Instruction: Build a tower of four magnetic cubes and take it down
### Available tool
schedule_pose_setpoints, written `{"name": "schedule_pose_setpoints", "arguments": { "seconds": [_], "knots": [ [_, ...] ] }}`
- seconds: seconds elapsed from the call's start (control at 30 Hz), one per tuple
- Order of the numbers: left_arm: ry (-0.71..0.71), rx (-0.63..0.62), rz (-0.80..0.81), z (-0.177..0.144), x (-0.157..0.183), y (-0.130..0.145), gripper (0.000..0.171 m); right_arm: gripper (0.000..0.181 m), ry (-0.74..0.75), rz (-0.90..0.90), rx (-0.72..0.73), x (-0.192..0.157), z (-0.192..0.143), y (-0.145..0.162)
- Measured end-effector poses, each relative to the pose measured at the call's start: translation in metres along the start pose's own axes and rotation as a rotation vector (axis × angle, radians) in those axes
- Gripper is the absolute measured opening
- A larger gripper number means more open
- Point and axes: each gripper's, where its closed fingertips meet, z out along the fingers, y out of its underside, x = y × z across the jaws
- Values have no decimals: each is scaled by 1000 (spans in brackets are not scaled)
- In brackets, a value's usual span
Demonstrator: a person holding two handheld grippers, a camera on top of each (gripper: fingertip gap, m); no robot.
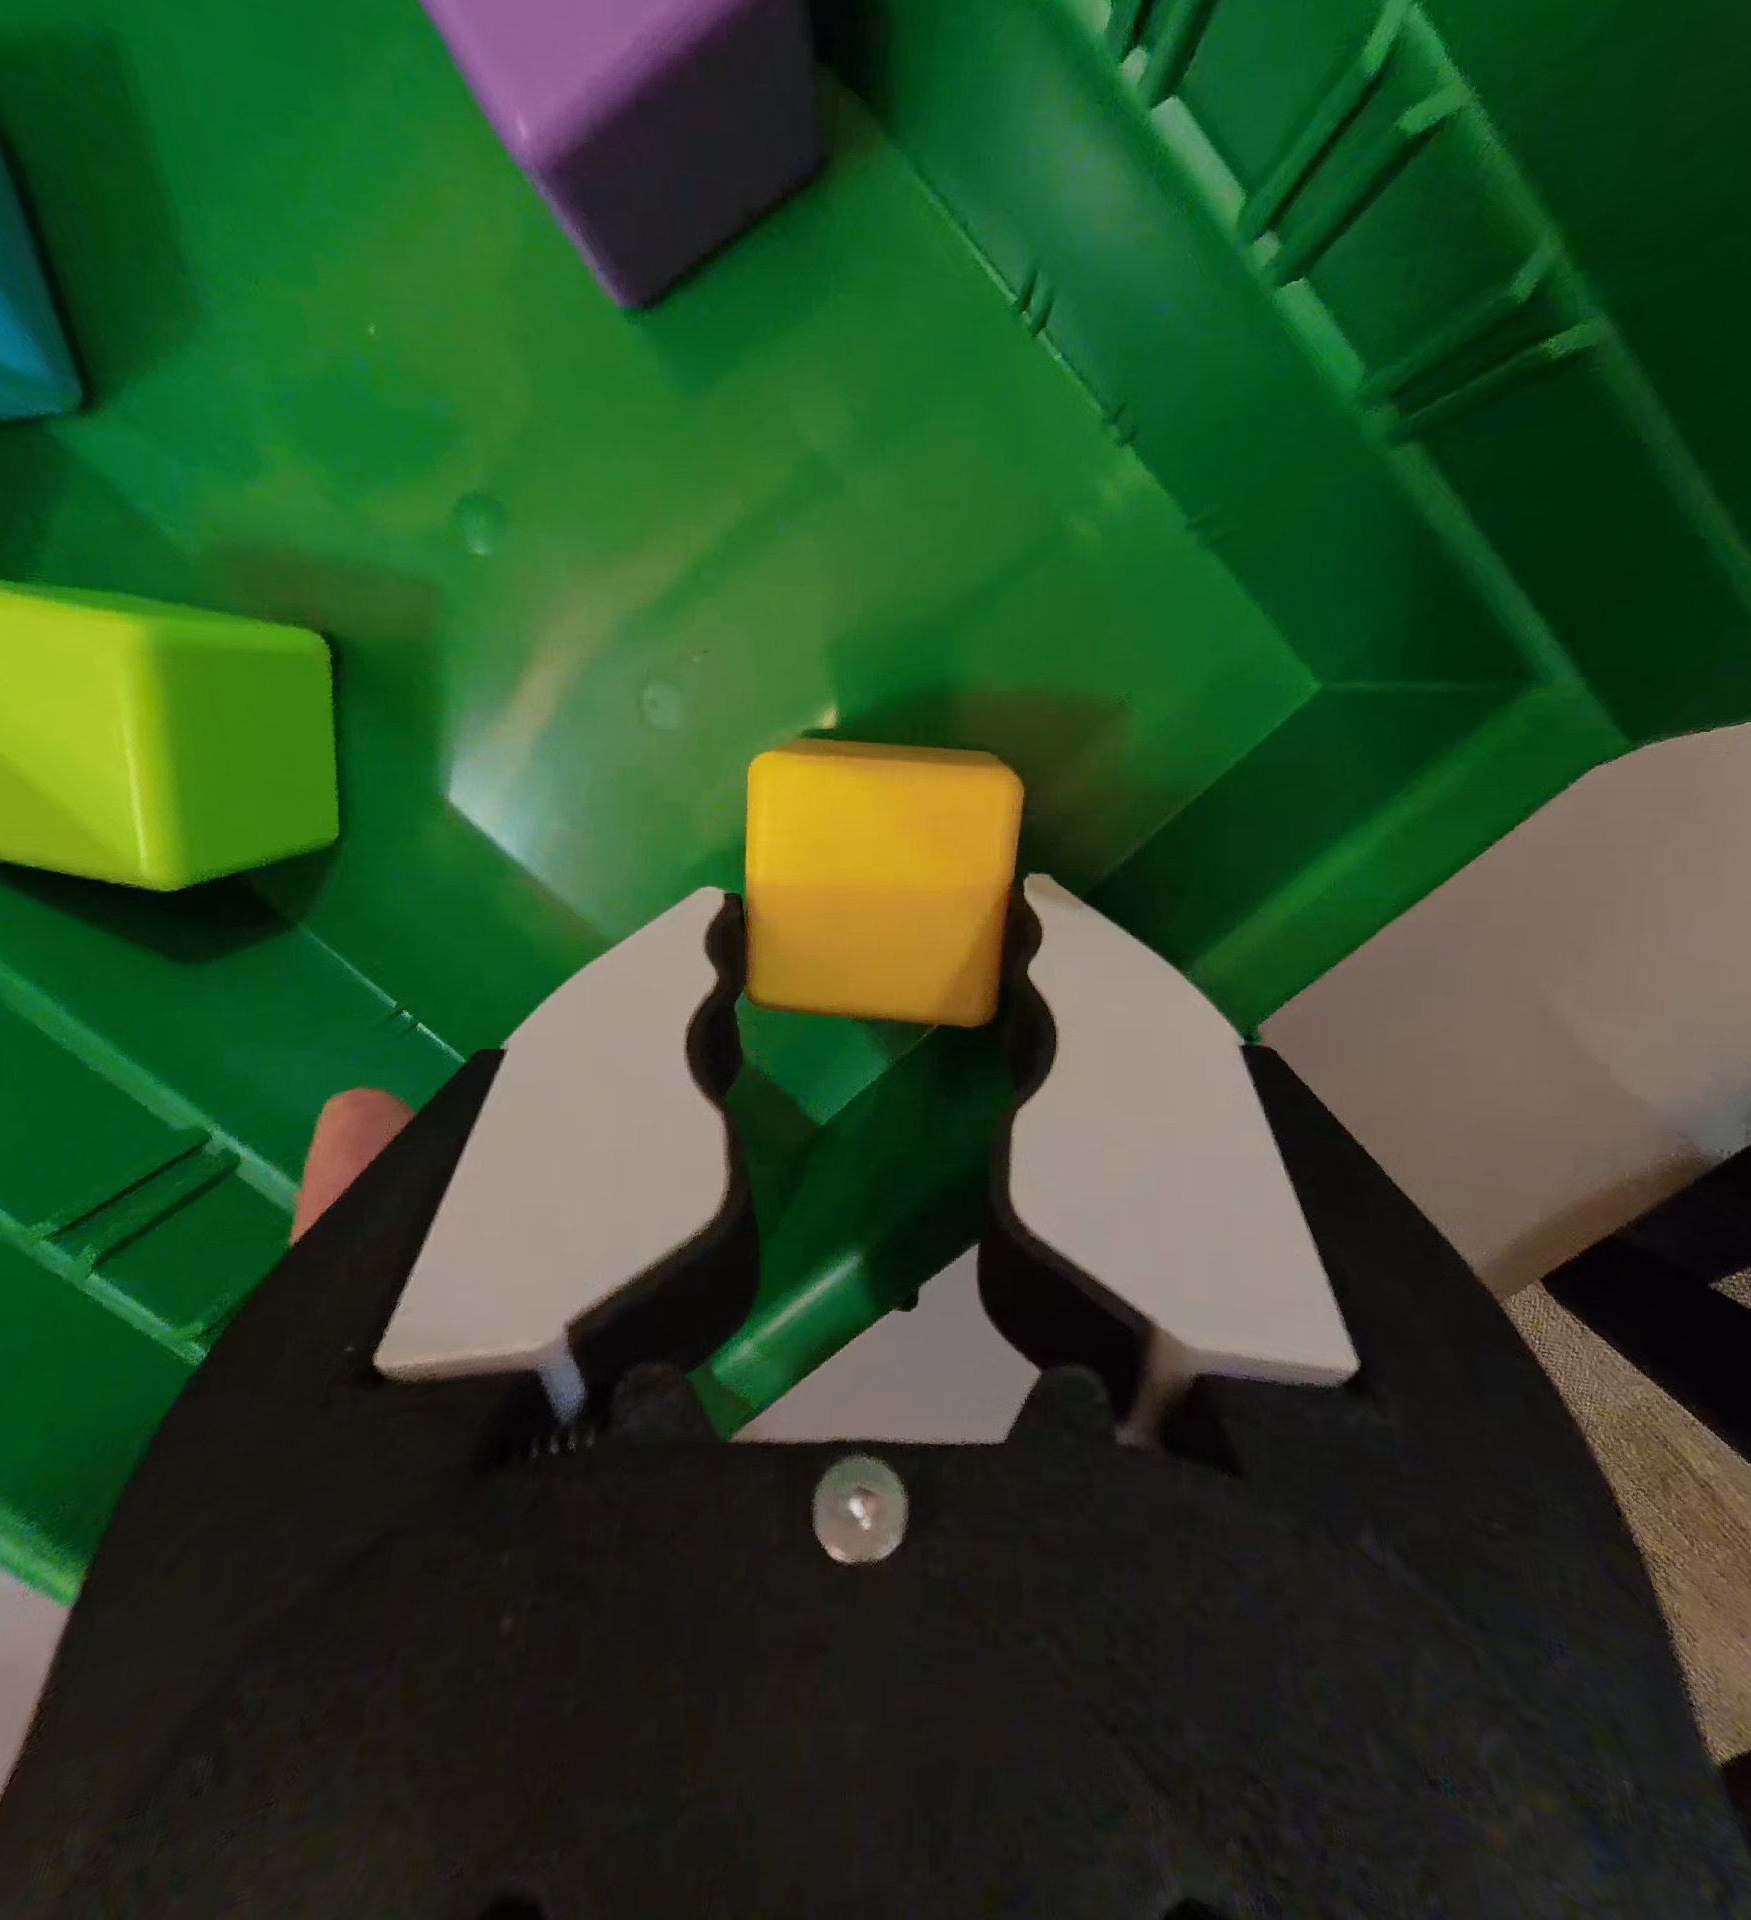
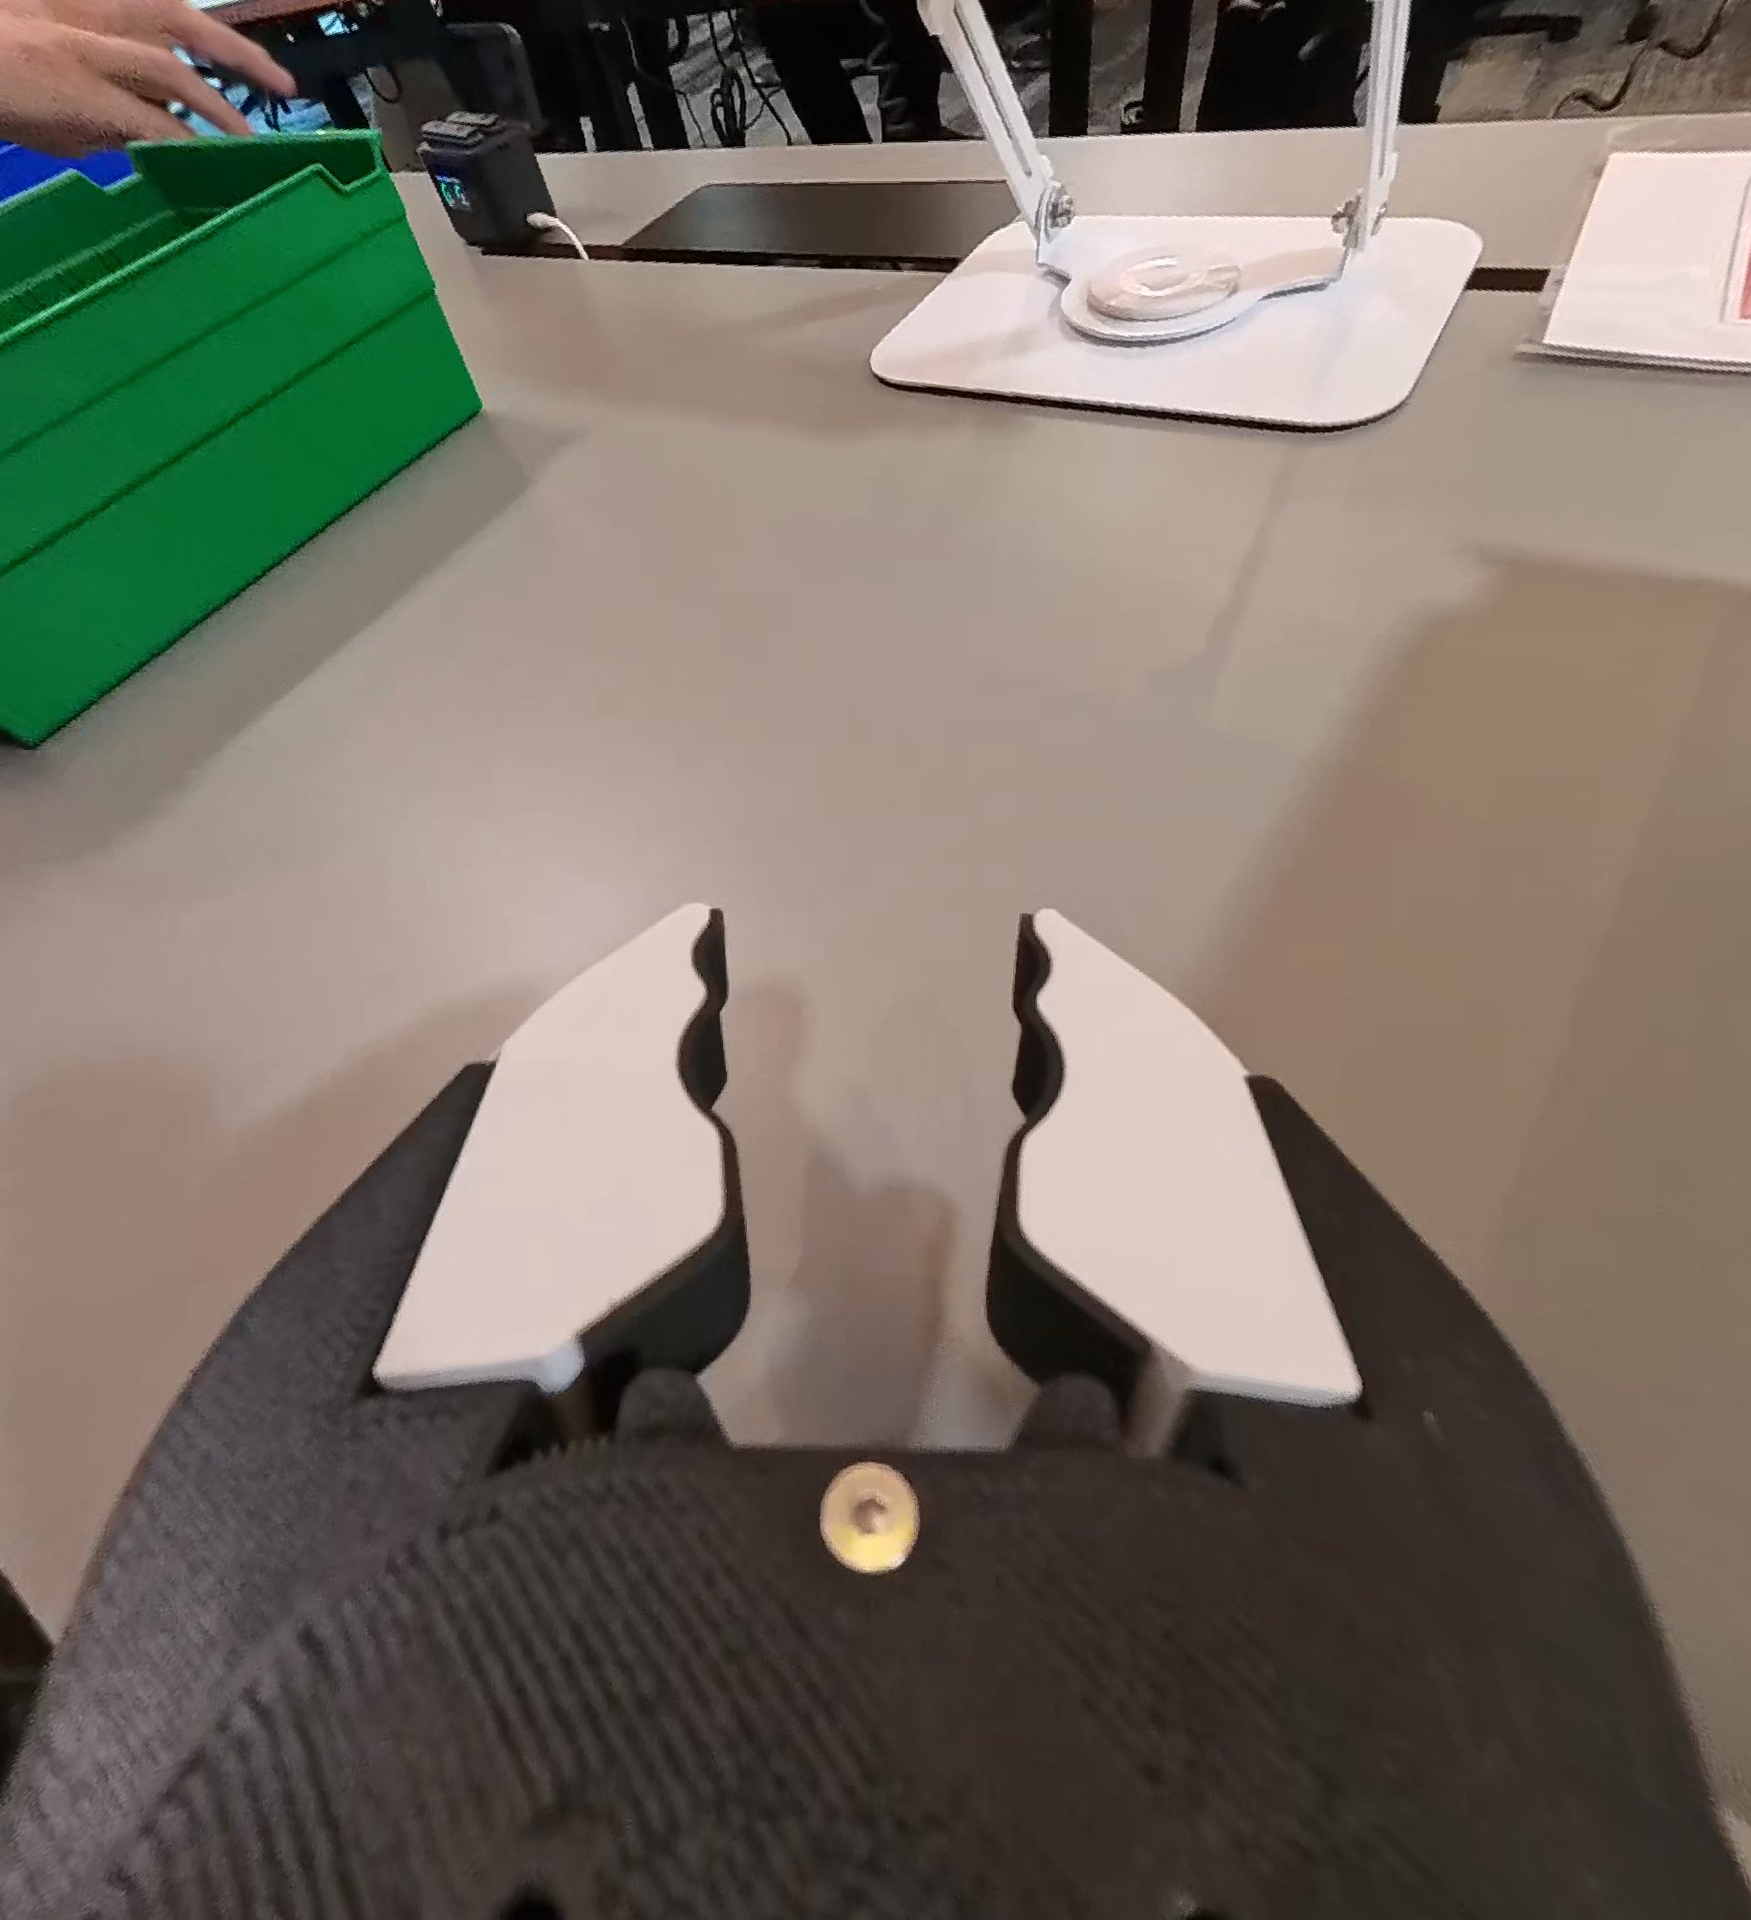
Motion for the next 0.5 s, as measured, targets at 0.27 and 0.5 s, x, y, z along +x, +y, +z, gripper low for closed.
{"name": "schedule_pose_setpoints", "arguments": {
  "seconds": [0.27, 0.5],
  "knots": [
    [-82, 309, 100, -72, 11, -45, 49, 52, 0, 13, 23, 3, -4, -4],
    [-41, 585, 387, -157, 105, -108, 49, 51, 2, 19, 18, 4, -5, -2]
  ]
}}
